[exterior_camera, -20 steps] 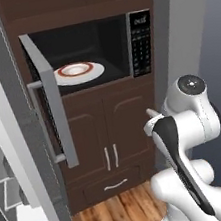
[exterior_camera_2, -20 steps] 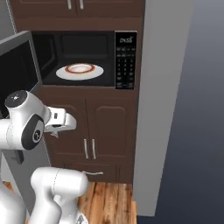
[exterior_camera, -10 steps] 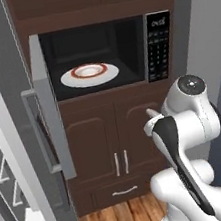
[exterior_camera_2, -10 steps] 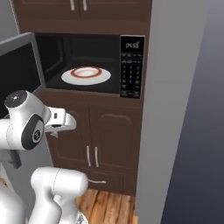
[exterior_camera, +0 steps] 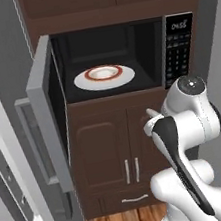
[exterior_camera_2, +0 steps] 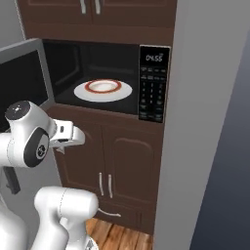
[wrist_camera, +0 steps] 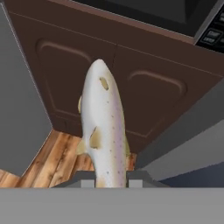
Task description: Transport the fish from the fridge to the microwave and turn on the microwave.
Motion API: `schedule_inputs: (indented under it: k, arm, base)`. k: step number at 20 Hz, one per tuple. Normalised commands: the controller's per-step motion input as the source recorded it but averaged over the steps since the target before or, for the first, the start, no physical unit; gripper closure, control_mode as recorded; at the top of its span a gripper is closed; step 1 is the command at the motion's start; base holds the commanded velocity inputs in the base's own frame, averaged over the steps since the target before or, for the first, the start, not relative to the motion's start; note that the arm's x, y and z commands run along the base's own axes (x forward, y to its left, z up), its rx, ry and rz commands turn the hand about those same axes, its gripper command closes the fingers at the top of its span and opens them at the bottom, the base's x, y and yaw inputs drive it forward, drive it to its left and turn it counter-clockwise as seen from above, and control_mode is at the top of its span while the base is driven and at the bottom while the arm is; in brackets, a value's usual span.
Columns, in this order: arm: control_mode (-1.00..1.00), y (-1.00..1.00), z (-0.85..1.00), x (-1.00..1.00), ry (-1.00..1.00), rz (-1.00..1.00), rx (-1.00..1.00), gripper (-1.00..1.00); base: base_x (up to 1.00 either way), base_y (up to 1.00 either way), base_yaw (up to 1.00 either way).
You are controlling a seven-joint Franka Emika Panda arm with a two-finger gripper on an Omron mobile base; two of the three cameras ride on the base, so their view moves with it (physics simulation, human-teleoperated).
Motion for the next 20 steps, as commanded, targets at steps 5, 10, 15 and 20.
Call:
schedule_inputs:
  k: [5,10,15,20]
  arm:
    - [1.0,0.0,0.0,0.0,0.0,0.0,0.0,1.0]
    - [1.0,0.0,0.0,0.0,0.0,0.0,0.0,1.0]
    - [1.0,0.0,0.0,0.0,0.0,0.0,0.0,1.0]
    - [1.0,0.0,0.0,0.0,0.0,0.0,0.0,1.0]
  base:
    - [0.4,-0.38,0.27]
    - [0.3,-0.39,0.25]
    - [0.31,-0.35,0.26]
    - [0.32,-0.36,0.26]
